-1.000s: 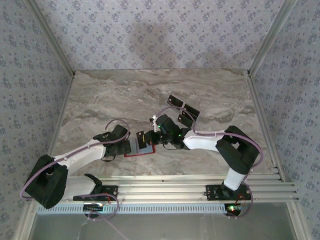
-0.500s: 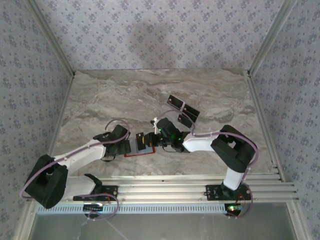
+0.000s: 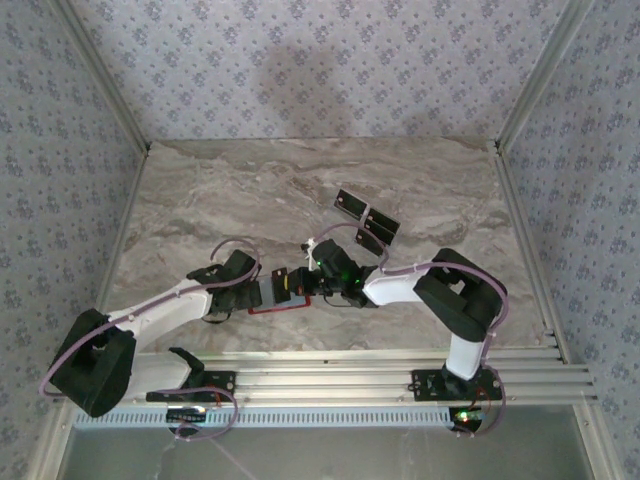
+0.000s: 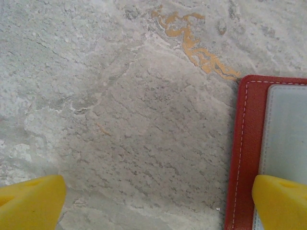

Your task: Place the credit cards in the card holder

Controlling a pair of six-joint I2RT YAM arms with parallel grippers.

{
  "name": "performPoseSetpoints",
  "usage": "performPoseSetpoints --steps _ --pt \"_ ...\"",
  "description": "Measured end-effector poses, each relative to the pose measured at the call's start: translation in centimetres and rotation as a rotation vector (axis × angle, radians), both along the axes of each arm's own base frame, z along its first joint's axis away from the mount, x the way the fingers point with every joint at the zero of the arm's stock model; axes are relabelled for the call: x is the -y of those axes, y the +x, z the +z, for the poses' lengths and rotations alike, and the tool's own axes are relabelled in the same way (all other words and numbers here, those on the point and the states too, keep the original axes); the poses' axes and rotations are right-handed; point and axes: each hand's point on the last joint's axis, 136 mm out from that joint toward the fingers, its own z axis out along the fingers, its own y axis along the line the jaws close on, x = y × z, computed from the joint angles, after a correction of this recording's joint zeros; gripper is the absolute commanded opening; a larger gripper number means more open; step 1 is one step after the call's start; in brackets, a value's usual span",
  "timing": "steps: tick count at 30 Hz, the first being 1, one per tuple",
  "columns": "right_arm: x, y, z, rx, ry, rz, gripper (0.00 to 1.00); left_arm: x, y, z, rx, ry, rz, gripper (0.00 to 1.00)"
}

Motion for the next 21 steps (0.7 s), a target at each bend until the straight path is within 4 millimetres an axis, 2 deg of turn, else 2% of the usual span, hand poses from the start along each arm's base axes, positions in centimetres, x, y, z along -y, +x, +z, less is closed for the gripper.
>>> performPoseSetpoints --steps 21 --pt "0.28 -0.22 -0.99 -0.037 0.022 -0.027 0.0 -0.2 0.07 0.08 0.009 0.01 0.013 1.0"
